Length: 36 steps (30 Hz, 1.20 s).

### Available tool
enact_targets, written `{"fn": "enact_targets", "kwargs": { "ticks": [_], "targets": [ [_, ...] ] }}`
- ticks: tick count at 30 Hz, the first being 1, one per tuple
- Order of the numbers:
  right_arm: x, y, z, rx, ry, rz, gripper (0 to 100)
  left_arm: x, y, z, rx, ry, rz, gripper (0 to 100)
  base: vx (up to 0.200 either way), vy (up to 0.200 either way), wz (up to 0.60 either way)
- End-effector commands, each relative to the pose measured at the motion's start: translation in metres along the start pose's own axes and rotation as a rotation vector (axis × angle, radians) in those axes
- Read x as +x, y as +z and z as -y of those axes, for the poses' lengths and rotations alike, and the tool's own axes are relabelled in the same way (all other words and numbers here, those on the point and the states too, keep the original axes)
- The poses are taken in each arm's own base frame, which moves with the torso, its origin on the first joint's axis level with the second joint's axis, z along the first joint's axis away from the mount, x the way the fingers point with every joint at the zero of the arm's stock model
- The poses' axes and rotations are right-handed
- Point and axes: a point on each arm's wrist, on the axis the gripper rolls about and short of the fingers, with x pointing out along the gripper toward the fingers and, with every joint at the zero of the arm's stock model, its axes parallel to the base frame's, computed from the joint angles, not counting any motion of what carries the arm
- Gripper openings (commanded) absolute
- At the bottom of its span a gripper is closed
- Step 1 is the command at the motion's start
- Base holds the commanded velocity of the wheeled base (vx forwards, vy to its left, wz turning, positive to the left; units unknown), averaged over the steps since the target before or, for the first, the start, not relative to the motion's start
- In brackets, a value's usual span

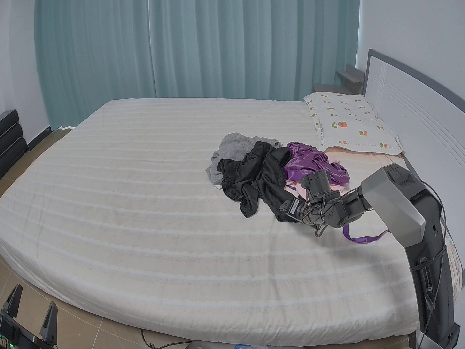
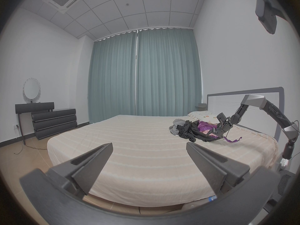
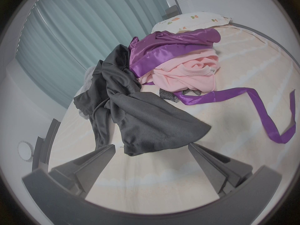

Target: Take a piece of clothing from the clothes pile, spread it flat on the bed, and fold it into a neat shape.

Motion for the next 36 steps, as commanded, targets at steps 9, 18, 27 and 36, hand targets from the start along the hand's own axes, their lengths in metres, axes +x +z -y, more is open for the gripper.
{"fn": "enact_targets", "kwargs": {
  "ticks": [9, 18, 27, 36],
  "targets": [
    [0.031, -0.003, -0.001, 0.014, 0.021, 0.026, 100, 0.0, -0.005, 0.0, 0.0, 0.0, 0.001, 100, 0.0, 0.0, 0.0],
    [0.051, -0.002, -0.005, 0.022, 0.028, 0.087, 0, 0.0, -0.005, 0.0, 0.0, 0.0, 0.001, 100, 0.0, 0.0, 0.0],
    [-0.001, 0.028, -0.027, 0.188, 0.086, 0.131, 0, 0.0, -0.005, 0.0, 0.0, 0.0, 0.001, 100, 0.0, 0.0, 0.0],
    [-0.125, 0.033, -0.034, 0.2, 0.346, 0.144, 0, 0.0, -0.005, 0.0, 0.0, 0.0, 0.001, 100, 0.0, 0.0, 0.0]
  ]
}}
